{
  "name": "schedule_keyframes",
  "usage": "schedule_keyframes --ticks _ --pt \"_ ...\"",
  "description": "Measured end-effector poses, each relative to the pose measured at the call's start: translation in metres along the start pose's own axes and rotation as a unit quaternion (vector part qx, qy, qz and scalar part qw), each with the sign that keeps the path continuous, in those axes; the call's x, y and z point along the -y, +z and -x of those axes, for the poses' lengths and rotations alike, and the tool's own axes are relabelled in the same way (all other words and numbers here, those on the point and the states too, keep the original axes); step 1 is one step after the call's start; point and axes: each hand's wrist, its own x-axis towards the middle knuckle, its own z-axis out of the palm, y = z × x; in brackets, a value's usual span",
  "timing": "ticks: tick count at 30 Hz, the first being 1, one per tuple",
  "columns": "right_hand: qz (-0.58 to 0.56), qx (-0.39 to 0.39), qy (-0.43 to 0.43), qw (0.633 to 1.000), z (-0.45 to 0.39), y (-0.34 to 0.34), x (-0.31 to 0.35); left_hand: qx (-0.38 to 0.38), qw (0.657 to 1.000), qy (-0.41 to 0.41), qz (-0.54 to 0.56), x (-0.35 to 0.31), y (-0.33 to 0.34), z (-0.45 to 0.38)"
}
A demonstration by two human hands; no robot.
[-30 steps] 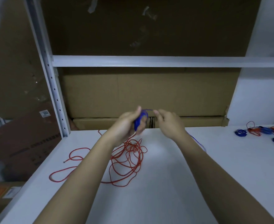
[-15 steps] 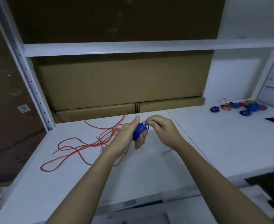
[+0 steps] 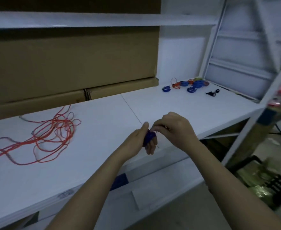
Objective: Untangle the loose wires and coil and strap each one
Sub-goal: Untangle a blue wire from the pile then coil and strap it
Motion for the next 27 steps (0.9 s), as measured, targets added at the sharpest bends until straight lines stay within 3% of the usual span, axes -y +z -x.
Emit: schedule_keyframes --ticks 2,4,7,10,15,21,27 --pt "-0.118 -0.023 0.095 0.988 0.012 -0.008 -0.035 -0.014 0.998 -0.015 0.066 -0.015 0.027 -0.025" --pt "-0.248 -0.019 0.179 0.952 0.026 -0.016 -0.066 -0.009 0.994 -0.017 0.104 -0.029 0.055 -0.053" --pt "-0.341 0.015 0.234 0.91 0.046 -0.032 -0.114 0.005 0.984 -0.008 0.176 -0.054 0.097 -0.097" --pt "-0.353 0.033 0.245 0.902 0.061 -0.051 -0.162 -0.017 0.978 0.009 0.207 -0.076 0.131 -0.137" --pt "-0.325 0.015 0.169 0.93 0.067 -0.079 -0.231 -0.022 0.973 -0.015 0.229 -0.099 0.173 -0.201" --pt "-0.414 0.046 0.25 0.874 0.065 -0.083 -0.311 -0.009 0.959 -0.03 0.281 -0.102 0.206 -0.284" --pt "-0.38 0.033 0.268 0.885 0.035 -0.06 -0.411 0.018 0.96 -0.039 0.277 -0.09 0.217 -0.389"
